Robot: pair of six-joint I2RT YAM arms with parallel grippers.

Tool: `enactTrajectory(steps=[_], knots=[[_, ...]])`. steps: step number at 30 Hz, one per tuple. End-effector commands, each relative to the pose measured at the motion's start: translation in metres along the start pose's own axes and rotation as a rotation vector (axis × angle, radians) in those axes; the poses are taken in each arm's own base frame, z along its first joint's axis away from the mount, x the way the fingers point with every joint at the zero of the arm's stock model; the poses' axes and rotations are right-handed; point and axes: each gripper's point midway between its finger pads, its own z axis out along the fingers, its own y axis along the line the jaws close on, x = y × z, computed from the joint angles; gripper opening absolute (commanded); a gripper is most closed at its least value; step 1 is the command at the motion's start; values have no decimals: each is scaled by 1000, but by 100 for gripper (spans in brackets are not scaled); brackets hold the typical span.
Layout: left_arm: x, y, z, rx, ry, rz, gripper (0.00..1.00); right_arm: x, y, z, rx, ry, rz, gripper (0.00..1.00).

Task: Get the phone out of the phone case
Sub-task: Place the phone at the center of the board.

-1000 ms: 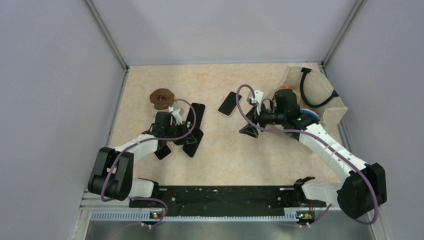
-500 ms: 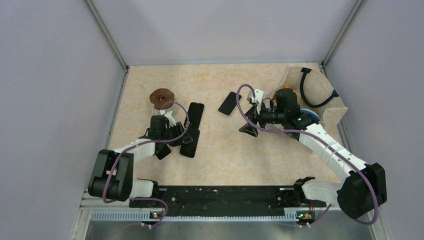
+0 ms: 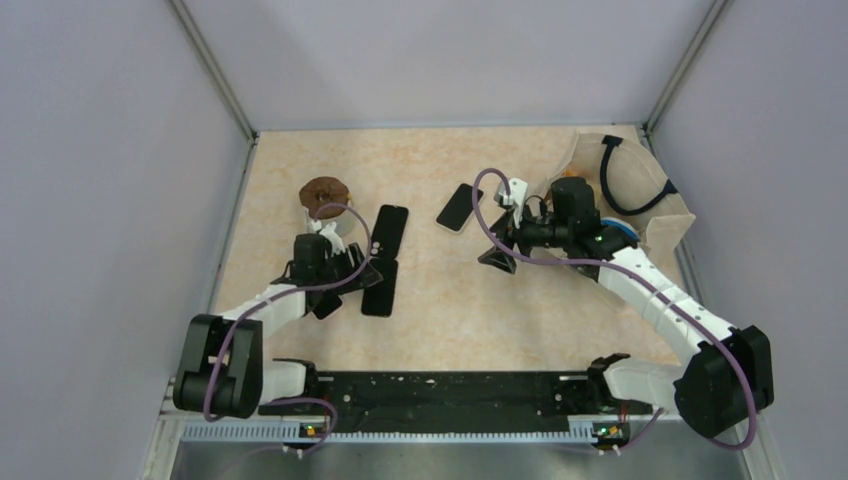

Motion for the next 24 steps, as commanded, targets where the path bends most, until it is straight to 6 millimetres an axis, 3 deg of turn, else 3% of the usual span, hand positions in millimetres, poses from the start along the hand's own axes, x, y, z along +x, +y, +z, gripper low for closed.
enactTrajectory(steps=[1, 6, 10, 13, 19, 24], knots=[[-17, -5, -7, 7, -60, 38, 62, -6, -6, -2, 24, -17, -21, 76], [-34, -22, -15, 59, -90, 101, 77, -11, -23, 3, 74, -5, -23, 76], [-64, -46, -28, 106, -144, 197, 98, -17, -41, 7, 128, 17, -10, 77], [-83, -56, -37, 94, -168, 249, 99, -20, -50, 13, 163, 28, -24, 96], [-111, -66, -57, 58, -229, 386, 99, -32, -78, 34, 293, 108, -86, 99], [-117, -74, -79, 52, -289, 509, 99, -33, -117, 64, 397, 193, -55, 99]])
